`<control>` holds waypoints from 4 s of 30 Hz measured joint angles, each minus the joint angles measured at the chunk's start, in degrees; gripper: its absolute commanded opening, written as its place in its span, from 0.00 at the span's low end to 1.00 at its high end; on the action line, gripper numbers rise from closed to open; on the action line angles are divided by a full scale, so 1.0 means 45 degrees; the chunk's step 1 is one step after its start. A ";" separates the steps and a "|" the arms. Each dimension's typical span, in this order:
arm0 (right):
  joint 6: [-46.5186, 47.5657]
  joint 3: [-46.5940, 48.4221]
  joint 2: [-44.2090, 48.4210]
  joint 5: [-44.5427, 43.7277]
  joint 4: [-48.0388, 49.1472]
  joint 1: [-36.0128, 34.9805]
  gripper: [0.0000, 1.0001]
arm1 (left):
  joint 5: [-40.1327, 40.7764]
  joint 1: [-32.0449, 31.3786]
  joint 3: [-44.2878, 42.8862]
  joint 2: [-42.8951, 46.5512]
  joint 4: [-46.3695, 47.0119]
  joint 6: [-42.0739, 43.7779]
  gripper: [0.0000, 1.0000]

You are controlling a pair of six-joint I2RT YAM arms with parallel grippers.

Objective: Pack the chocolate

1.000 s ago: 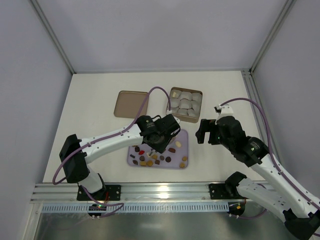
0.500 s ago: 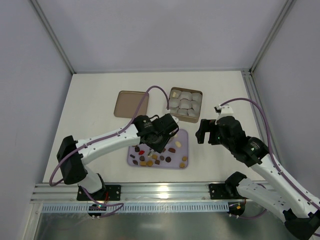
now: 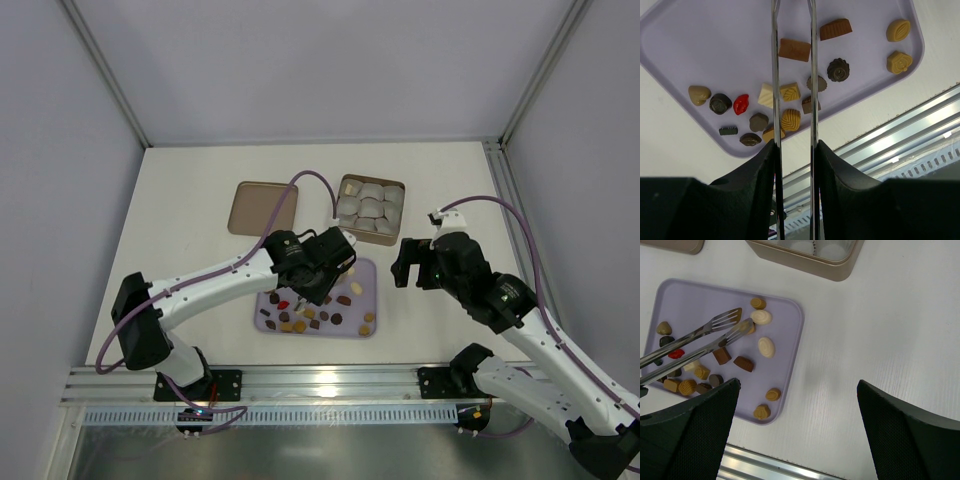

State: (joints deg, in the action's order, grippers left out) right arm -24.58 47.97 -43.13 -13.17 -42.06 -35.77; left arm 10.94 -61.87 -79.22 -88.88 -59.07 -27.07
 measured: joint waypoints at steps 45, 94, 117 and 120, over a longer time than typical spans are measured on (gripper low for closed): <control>0.0005 -0.0165 0.0000 -0.0005 0.0010 0.0000 1.00 | 0.0039 0.0000 0.0073 -0.0714 0.0117 0.0160 0.31; 0.0015 0.0612 0.0005 -0.0408 -0.0495 0.0000 1.00 | 0.0330 0.2905 -0.6994 -0.3648 0.0306 0.1889 0.30; 0.0010 0.1010 0.0010 -0.0627 -0.1073 0.0000 1.00 | 0.0039 0.3521 -1.0346 -0.8427 0.1763 0.2555 0.31; 0.0010 0.1010 0.0010 -0.0622 -0.1078 0.0000 1.00 | -0.0010 0.3585 -1.0350 -0.8592 0.1938 0.2550 0.31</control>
State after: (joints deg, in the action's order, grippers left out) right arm -24.53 52.51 -43.09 -15.97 -46.92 -35.77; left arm 10.90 -45.74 -125.80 -127.55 -50.35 -15.59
